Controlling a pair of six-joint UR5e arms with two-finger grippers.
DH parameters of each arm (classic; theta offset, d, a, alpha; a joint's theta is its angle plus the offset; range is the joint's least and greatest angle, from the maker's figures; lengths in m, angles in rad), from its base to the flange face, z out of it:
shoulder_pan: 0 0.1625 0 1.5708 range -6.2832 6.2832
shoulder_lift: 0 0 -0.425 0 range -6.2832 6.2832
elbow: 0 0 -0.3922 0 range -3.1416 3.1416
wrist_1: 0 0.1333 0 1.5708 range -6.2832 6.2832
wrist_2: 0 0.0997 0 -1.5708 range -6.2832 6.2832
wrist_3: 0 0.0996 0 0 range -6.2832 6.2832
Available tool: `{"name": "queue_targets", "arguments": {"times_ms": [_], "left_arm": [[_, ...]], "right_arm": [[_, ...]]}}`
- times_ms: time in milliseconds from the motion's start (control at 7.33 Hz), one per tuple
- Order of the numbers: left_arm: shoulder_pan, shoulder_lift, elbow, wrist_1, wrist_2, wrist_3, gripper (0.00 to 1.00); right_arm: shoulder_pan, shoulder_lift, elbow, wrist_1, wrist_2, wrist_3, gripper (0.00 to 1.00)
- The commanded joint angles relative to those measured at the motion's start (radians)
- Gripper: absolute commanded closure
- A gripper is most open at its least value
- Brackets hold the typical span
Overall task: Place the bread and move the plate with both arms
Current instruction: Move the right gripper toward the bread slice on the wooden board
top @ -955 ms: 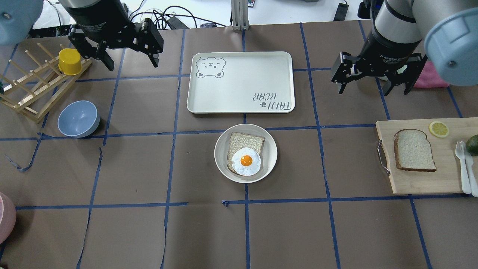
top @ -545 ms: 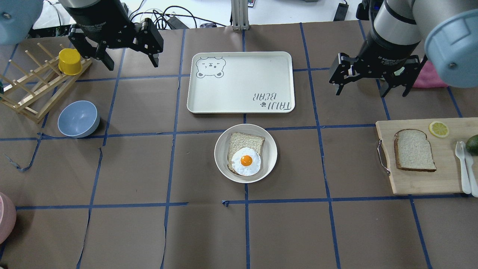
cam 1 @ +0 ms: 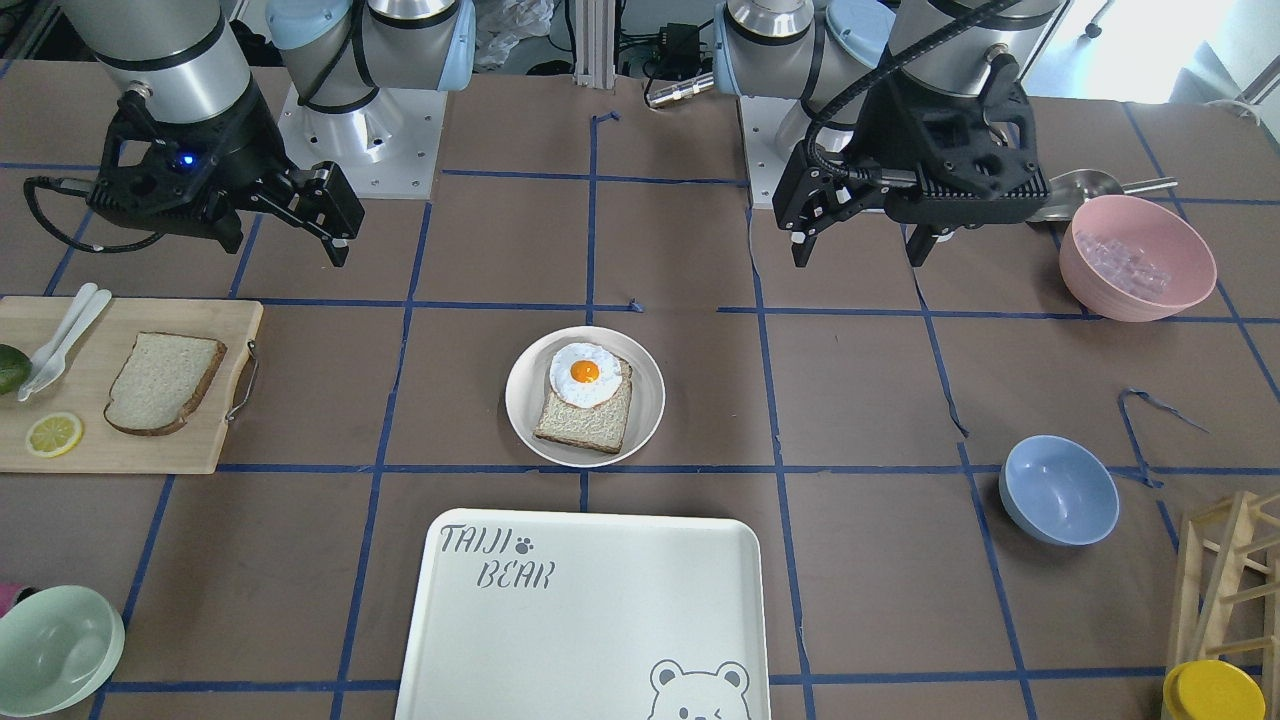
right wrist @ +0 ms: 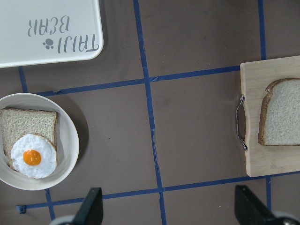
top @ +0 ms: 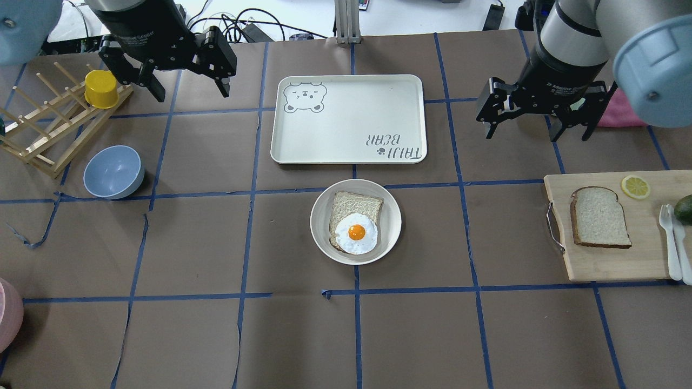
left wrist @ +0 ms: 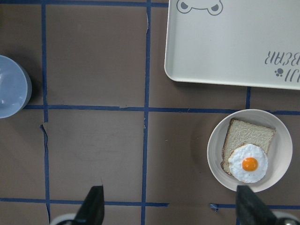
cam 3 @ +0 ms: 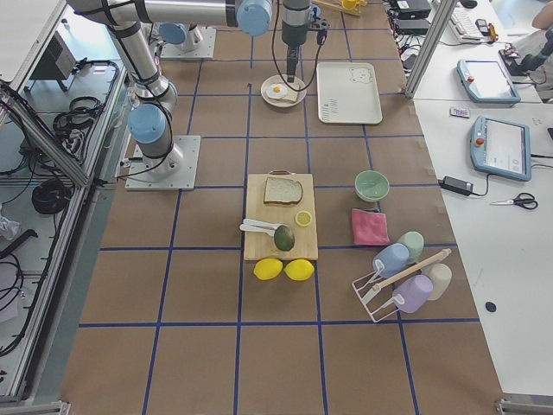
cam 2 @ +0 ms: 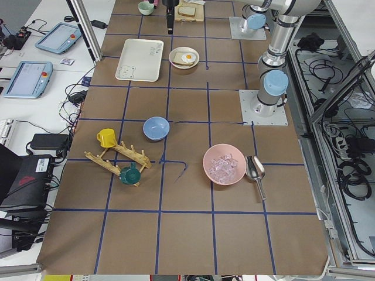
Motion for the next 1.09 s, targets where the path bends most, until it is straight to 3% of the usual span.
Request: {"name": "queue_targets", "arguments": {"times_ms": [0,818,955], "left_arm": [[0.001,0.000,0.000,0.000,0.002,0.000,0.00],[0.001,0.002,0.000,0.000,0.002,0.000,0.00],[0.001,0.002,0.000,0.000,0.002,0.000,0.00]], "right_arm": [[0.000,0.012,0.007,0.002,0.002,0.000,0.00],[-0.014,0.041,0.018,-0.005,-0.012,0.003,0.00],[-0.035,0.057,0.027,-0.009,-0.059,0.009,0.00]]}}
